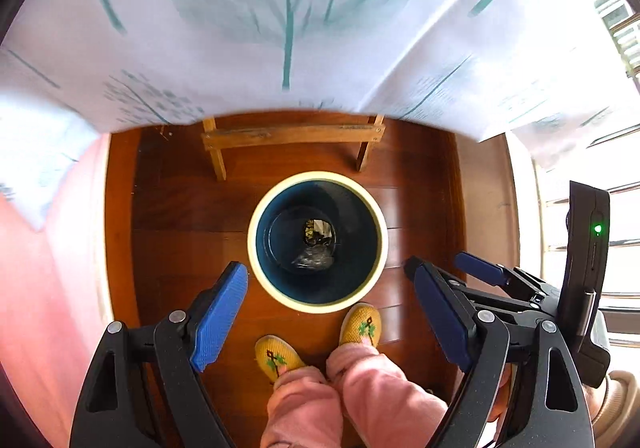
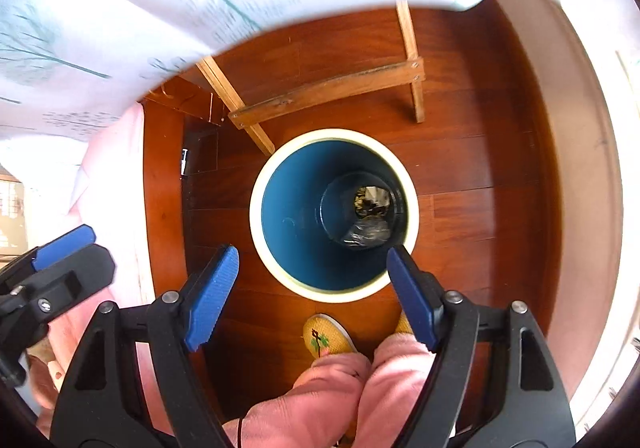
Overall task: Collect trash
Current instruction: 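Raise both tools back toward the table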
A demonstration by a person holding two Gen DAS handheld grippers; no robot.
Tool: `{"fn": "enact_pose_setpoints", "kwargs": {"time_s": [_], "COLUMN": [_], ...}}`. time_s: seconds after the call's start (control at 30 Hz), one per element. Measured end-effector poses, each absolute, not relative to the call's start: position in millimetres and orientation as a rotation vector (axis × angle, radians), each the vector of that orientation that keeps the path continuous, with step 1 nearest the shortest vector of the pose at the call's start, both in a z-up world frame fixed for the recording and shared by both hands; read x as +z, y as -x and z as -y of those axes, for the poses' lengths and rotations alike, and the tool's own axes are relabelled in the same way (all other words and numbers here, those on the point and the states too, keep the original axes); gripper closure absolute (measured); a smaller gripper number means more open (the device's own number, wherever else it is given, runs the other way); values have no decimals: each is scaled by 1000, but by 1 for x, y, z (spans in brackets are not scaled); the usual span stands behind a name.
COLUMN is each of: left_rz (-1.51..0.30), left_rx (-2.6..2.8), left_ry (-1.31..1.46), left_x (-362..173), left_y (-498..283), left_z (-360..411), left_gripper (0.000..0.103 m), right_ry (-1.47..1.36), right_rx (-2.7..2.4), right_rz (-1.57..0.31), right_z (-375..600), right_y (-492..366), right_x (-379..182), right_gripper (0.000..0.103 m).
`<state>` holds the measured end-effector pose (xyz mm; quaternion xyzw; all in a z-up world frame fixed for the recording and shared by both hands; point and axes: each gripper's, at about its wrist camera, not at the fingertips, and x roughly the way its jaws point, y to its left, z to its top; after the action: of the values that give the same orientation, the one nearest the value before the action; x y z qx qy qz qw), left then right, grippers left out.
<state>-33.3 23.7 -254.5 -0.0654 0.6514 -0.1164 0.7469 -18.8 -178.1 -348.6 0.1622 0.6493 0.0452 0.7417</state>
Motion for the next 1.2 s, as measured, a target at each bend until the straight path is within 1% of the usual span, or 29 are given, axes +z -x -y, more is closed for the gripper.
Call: {"fn": "enact_pose_setpoints", "kwargs": {"time_s": [0.27,0.47,0.6,0.9,1.03,1.2], "left_rz": [-1358,-1318,-1287,-1100,-1032,-967], "left_rx": [-259,-292,-301,-388,-389,-399], "left_ry": [139,139,116,63,-22,-80], "left_x": [-130,-52,-14,70,99,126], "left_y": [46,55,58,53,44,24], "left_z": [-34,-44,-50,-55,-49,-35], "left_gripper": [20,20,22,23,23,23], "right_ry": [-335,-312,-323,-337,-330,-304], "right_rx": [113,157,142,81,44,-9], "right_rz": [-1373,-1259,-1134,-902,-816,-765], "right_z": [184,176,176,181,187,195], "right_y": [34,47,54,56,57,56], "right_x": [-225,-126,-69,43,78,106], "right_gripper": [28,28,28,28,28,28]}}
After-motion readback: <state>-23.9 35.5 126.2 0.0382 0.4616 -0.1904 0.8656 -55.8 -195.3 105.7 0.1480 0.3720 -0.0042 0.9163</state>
